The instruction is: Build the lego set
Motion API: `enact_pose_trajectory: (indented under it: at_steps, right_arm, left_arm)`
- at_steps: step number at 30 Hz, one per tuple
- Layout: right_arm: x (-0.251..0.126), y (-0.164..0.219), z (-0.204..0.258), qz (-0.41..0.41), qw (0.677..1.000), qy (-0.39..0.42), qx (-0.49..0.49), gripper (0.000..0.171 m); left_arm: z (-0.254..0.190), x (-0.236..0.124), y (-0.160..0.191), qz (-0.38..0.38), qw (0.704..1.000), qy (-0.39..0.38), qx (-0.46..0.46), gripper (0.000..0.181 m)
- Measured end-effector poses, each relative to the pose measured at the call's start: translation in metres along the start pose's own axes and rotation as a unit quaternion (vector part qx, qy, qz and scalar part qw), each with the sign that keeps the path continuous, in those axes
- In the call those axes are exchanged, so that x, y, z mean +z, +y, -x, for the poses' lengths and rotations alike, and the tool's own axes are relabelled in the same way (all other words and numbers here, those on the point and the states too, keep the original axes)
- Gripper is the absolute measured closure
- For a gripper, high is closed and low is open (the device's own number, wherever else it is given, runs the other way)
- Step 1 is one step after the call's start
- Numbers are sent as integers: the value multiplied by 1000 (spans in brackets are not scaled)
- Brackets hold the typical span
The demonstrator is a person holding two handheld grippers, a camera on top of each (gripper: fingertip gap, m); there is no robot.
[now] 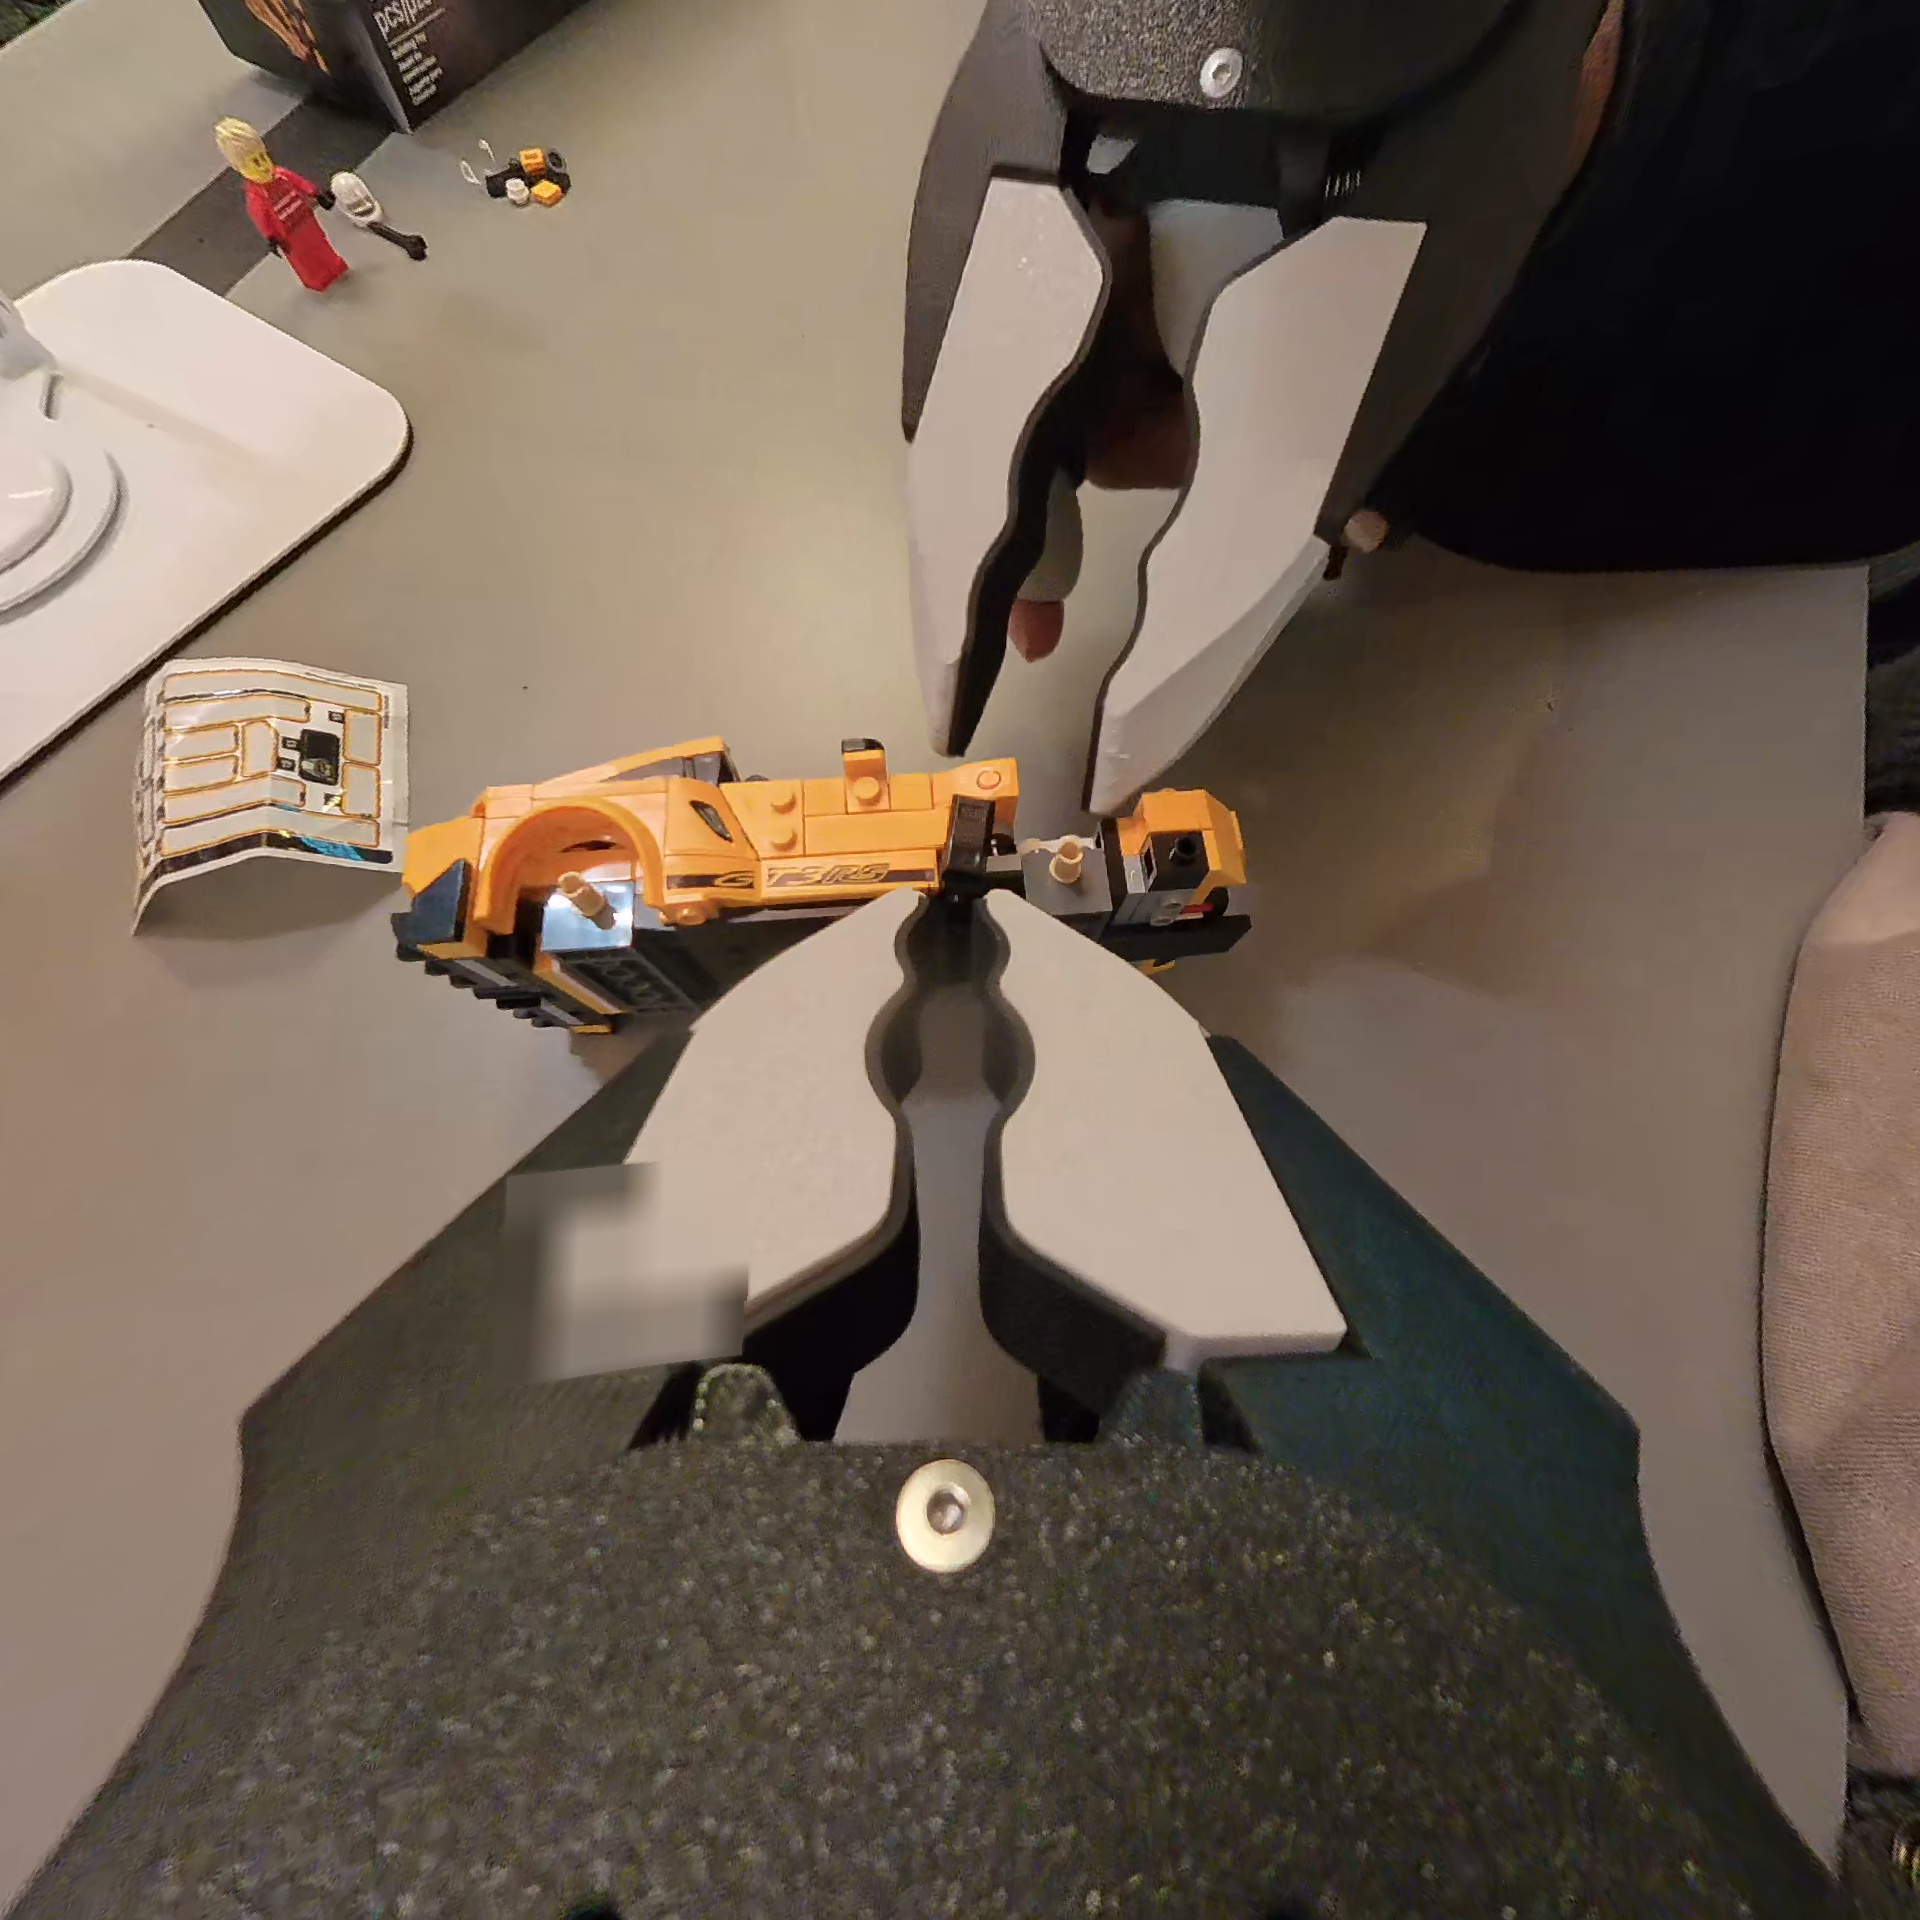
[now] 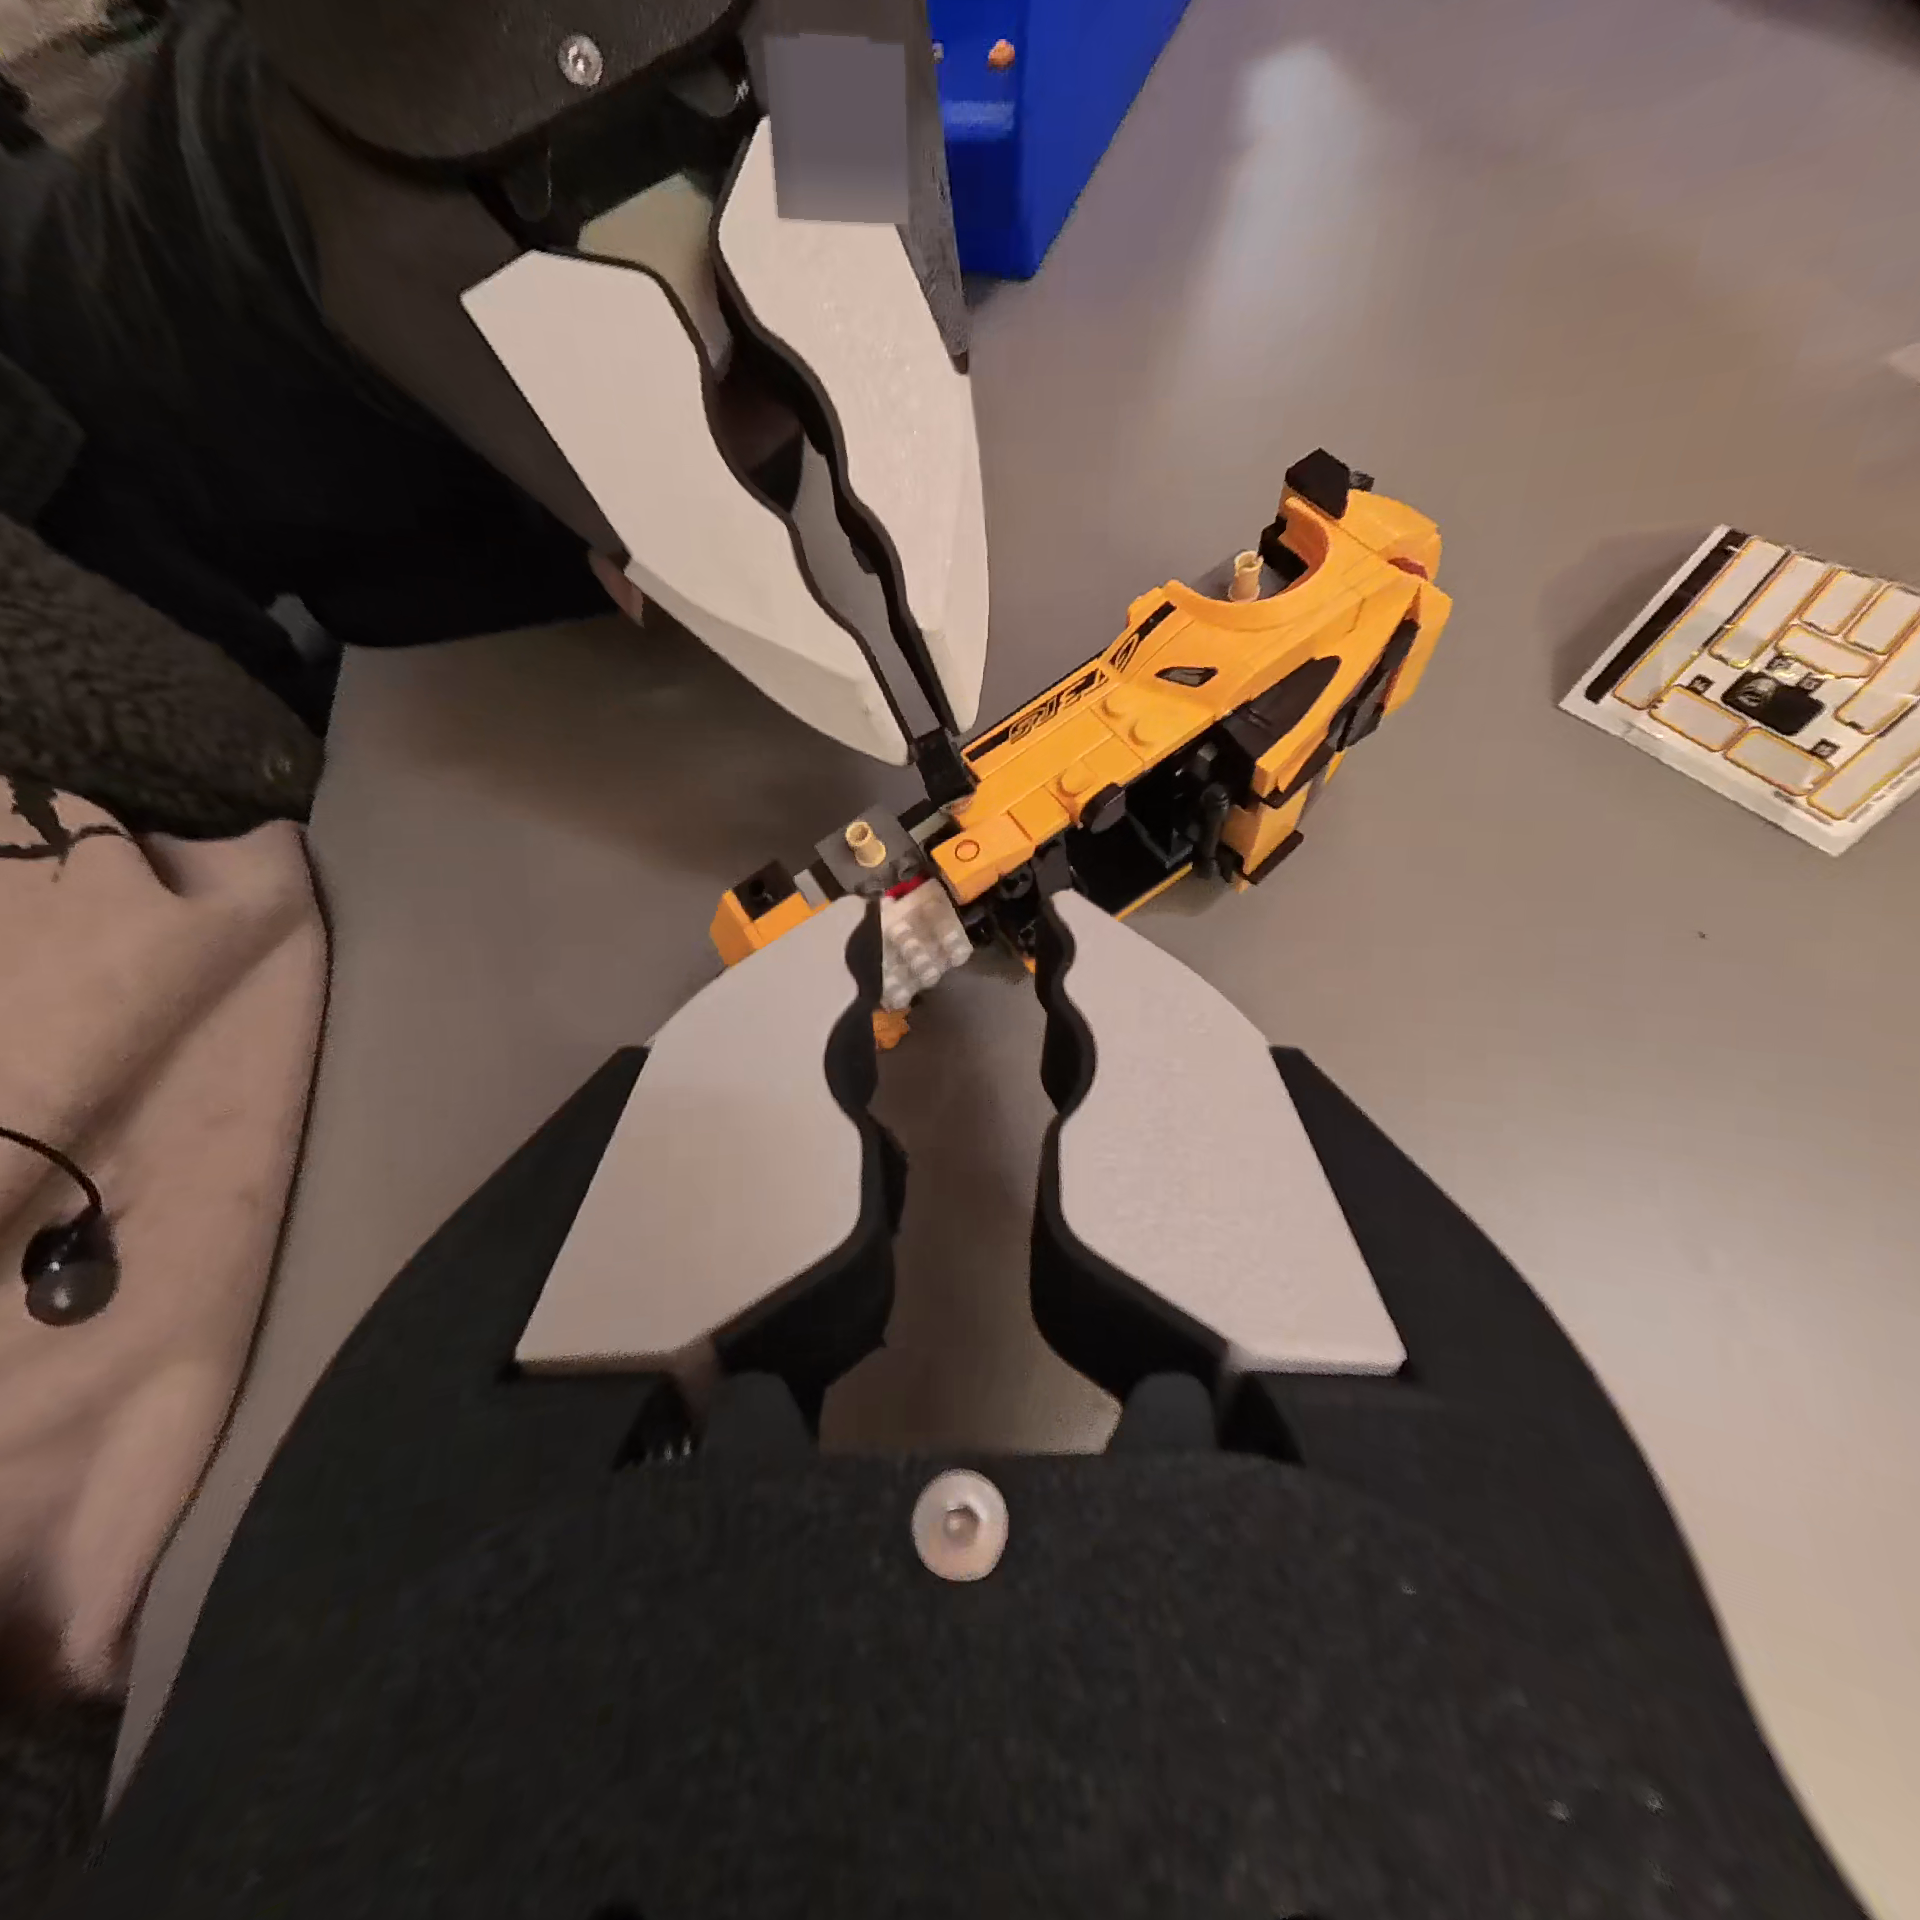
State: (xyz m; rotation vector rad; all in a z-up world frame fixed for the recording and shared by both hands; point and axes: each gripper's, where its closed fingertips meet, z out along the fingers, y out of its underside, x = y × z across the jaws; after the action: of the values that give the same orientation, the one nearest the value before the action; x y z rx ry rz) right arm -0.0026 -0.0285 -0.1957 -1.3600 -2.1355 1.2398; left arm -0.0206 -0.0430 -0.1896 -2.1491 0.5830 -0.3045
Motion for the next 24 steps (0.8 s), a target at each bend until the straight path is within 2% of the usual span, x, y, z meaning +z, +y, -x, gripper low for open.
enact_pose_trajectory:
  at_steps: [10, 24]
  right_arm:
    - [7, -4, -1, -15, 1000, 4, 15, 157]
    - [5, -6, -3, -9, 999, 31, 11, 158]
  left_arm:
    - [-1, -1, -3, -9, 1000, -1, -6, 174]
    - [0, 2, -4, -12, 1000, -12, -7, 175]
